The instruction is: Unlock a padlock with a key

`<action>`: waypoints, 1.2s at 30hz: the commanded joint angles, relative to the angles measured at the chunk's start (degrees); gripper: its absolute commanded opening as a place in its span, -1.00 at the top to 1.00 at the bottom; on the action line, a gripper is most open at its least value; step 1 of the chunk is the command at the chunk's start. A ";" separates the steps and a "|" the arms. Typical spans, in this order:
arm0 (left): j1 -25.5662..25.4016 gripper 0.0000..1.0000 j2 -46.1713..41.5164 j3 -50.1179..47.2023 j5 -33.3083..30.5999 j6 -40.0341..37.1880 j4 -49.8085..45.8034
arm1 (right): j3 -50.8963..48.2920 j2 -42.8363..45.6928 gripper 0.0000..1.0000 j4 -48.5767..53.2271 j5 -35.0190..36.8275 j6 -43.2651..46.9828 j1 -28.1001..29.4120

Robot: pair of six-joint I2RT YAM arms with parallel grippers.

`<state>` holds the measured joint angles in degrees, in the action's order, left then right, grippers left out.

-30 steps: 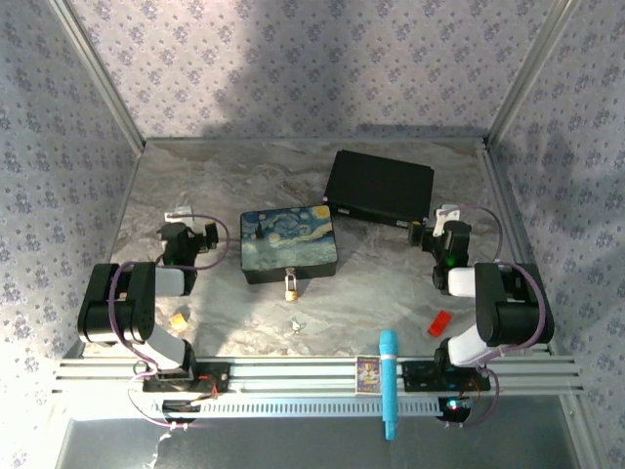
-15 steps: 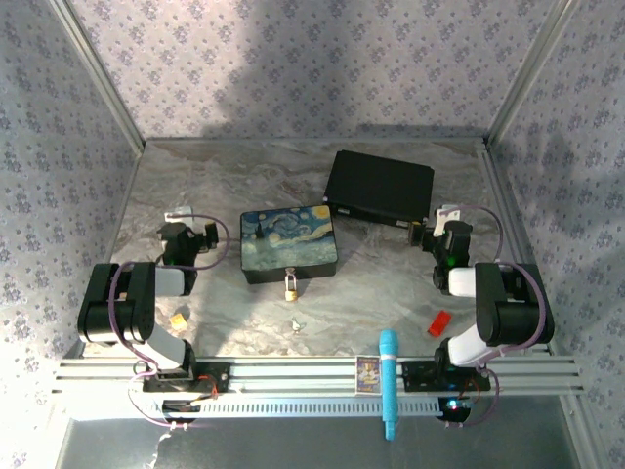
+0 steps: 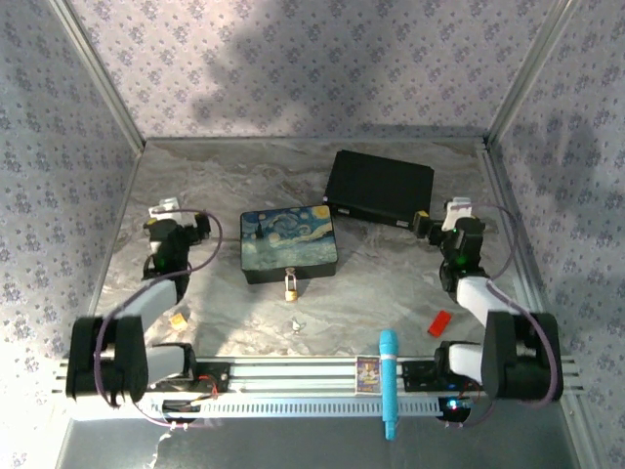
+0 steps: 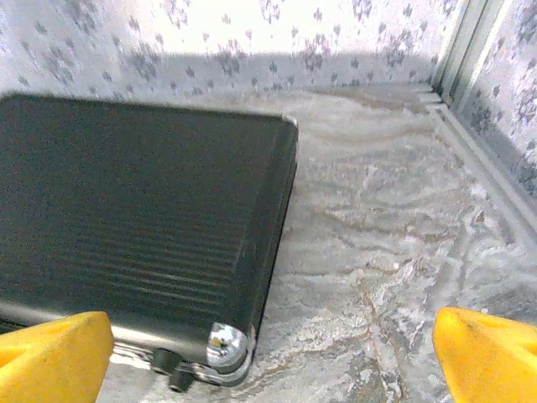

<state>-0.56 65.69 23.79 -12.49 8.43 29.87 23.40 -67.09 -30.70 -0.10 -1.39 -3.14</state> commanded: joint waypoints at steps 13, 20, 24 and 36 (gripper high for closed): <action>-6.21 -1.00 -24.16 6.84 27.43 39.83 -47.22 | 8.01 19.07 -0.92 49.45 -14.42 -25.35 12.98; -25.73 -0.95 -25.55 5.24 24.72 43.21 -51.85 | 8.19 15.15 -0.72 49.67 4.39 -35.89 44.29; -35.61 -0.91 -24.57 4.69 18.11 46.64 -51.55 | 11.64 4.62 -0.37 47.33 7.55 -41.01 56.36; -43.12 -0.71 -23.75 0.43 16.88 54.23 -47.09 | 25.31 -21.02 -0.01 41.57 7.32 -46.57 74.21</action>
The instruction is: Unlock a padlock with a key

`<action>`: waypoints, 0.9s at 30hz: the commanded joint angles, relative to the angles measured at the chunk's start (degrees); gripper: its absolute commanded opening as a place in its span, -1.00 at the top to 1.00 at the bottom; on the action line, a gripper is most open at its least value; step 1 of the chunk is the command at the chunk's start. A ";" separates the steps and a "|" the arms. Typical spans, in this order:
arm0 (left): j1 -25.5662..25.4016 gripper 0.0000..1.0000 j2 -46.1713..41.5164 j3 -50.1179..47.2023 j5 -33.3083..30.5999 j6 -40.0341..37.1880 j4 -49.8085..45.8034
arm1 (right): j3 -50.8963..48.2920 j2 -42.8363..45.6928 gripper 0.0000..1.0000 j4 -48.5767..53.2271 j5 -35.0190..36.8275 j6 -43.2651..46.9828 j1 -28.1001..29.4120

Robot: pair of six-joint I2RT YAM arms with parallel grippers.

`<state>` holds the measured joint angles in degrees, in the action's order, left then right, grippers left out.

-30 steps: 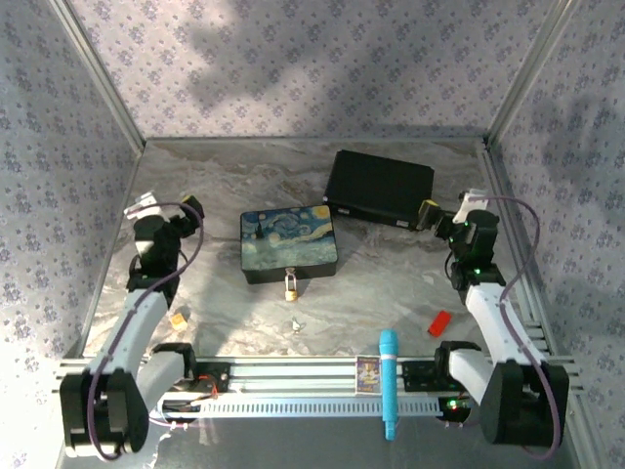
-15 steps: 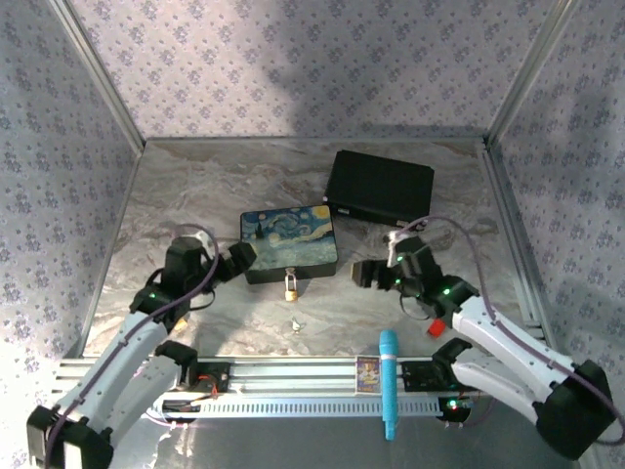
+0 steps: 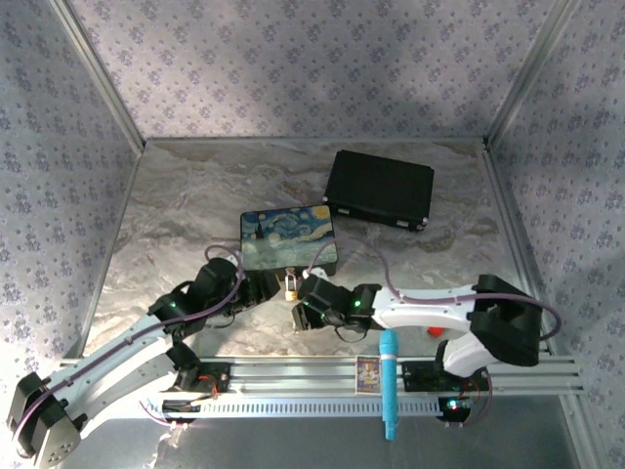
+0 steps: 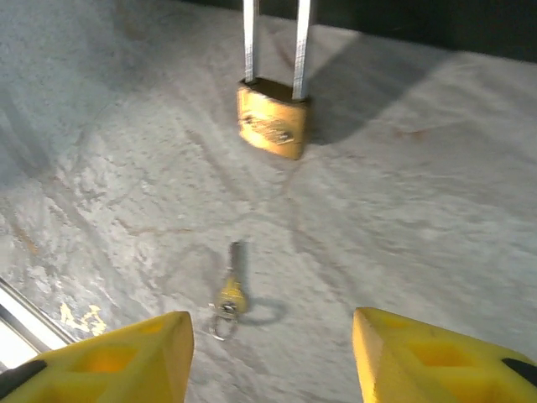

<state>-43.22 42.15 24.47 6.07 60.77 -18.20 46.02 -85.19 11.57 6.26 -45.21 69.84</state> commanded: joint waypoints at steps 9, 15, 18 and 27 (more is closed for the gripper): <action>-0.43 -0.69 -0.95 -0.43 -2.10 1.10 -0.43 | 4.61 -7.98 0.26 1.90 0.58 -3.36 3.37; -0.46 -0.69 -0.67 -0.56 -2.52 0.56 -0.52 | 7.50 -11.67 0.36 3.59 0.94 -2.95 4.37; -0.42 -0.69 -0.96 -0.98 -2.71 0.96 -0.58 | 9.15 -13.78 0.39 5.13 1.89 -3.12 5.03; -0.42 -0.69 -2.50 -1.88 -4.12 1.90 -1.53 | 14.54 -19.74 0.50 16.87 7.34 -7.00 7.59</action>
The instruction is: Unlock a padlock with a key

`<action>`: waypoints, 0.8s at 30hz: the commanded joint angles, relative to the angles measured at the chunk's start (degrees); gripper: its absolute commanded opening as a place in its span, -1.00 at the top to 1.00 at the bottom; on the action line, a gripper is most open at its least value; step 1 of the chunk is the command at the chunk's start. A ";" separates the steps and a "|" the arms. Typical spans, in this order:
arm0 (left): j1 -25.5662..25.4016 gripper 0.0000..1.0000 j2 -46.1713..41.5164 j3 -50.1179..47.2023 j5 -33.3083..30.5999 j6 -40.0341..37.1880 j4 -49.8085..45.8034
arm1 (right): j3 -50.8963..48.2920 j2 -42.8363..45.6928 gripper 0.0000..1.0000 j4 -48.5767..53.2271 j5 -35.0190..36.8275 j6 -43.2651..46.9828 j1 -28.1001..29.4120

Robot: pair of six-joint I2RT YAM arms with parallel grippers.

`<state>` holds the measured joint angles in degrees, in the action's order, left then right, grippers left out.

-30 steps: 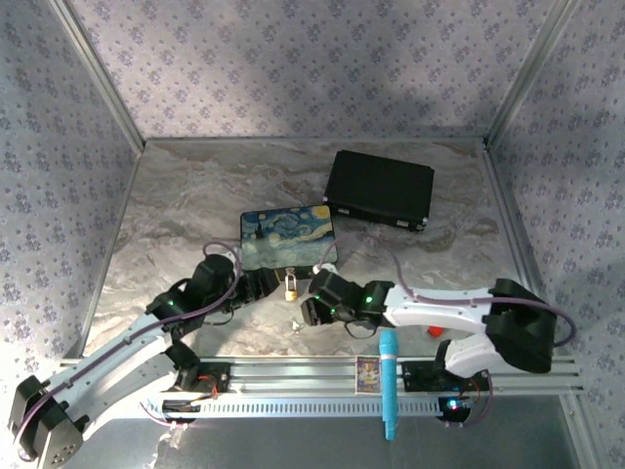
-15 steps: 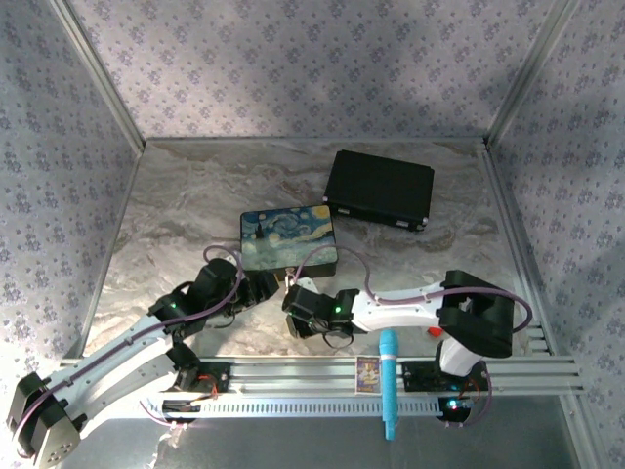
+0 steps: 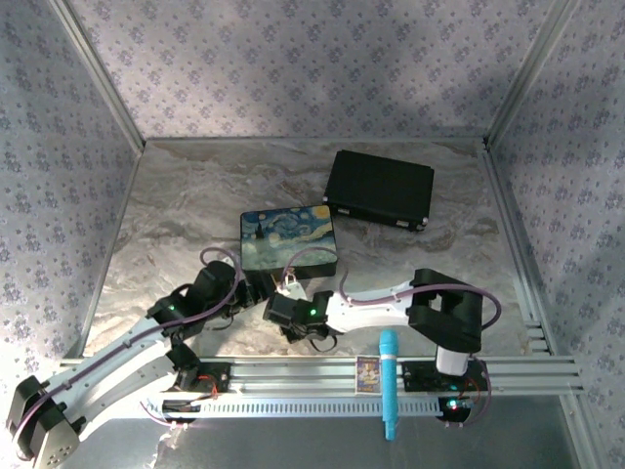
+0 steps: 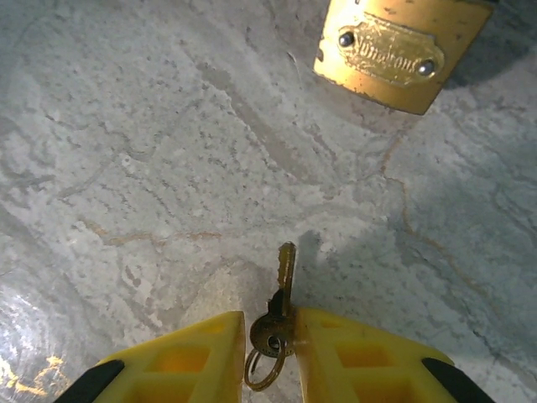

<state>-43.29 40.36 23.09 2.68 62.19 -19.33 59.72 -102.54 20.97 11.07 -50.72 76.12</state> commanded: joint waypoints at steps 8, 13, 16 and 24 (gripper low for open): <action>-0.31 -0.69 -1.29 -0.95 -1.36 1.26 -0.10 | 0.83 -2.27 0.47 8.99 3.76 -3.20 2.15; -0.35 -0.69 -1.25 -1.03 -1.40 1.67 0.36 | 0.66 -3.04 0.48 8.65 2.26 -4.31 2.29; -0.32 -0.69 -1.42 -1.10 -1.27 2.10 0.55 | 0.06 -3.54 0.48 8.90 2.10 -5.50 2.68; -0.39 -0.66 -2.06 -4.03 0.25 5.71 5.42 | -4.21 -0.53 0.71 6.19 2.94 -5.78 2.48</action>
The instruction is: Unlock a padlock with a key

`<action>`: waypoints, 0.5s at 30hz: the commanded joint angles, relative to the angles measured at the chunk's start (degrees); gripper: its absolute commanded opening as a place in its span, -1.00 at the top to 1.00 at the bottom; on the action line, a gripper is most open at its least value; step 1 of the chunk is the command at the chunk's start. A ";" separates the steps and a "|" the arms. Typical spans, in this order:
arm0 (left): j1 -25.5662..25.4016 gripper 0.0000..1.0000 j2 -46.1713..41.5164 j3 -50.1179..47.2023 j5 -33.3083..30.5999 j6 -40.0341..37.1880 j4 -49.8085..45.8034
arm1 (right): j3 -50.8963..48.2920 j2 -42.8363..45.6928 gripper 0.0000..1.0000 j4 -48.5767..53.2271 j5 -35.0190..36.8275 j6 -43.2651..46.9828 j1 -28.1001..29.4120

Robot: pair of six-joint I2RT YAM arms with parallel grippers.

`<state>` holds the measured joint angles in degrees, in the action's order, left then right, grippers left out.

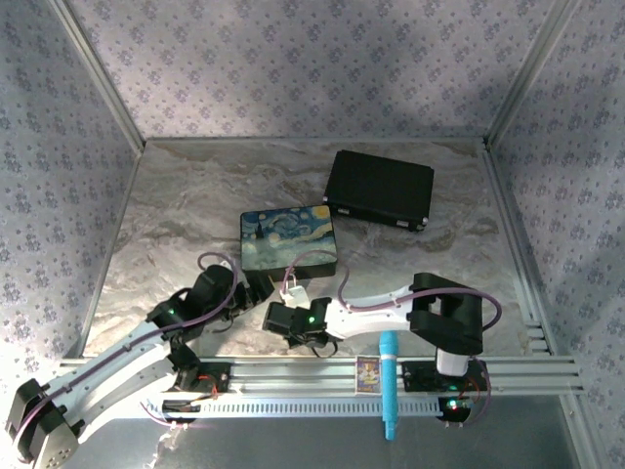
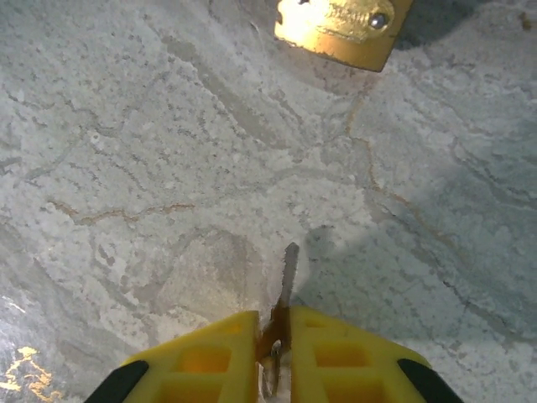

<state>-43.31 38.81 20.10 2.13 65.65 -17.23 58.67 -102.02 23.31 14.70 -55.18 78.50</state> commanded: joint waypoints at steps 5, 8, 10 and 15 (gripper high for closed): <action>-0.52 -0.65 -0.47 -1.24 1.56 2.48 4.23 | -5.17 1.64 0.66 1.91 -0.34 0.02 0.06; -0.54 -0.65 -0.38 -1.20 1.58 2.14 3.97 | -4.91 1.42 0.61 1.52 0.23 0.60 0.44; -0.52 -0.65 -0.45 -1.28 1.34 2.18 3.83 | -3.82 0.54 0.59 2.86 0.54 0.40 0.67; -0.72 -0.64 -0.53 -1.81 1.61 2.92 4.72 | -3.86 -0.40 0.85 3.72 0.75 -0.63 1.96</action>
<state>-43.33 38.72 18.55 3.20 67.37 -14.41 56.10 -100.40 20.56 16.10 -55.11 79.42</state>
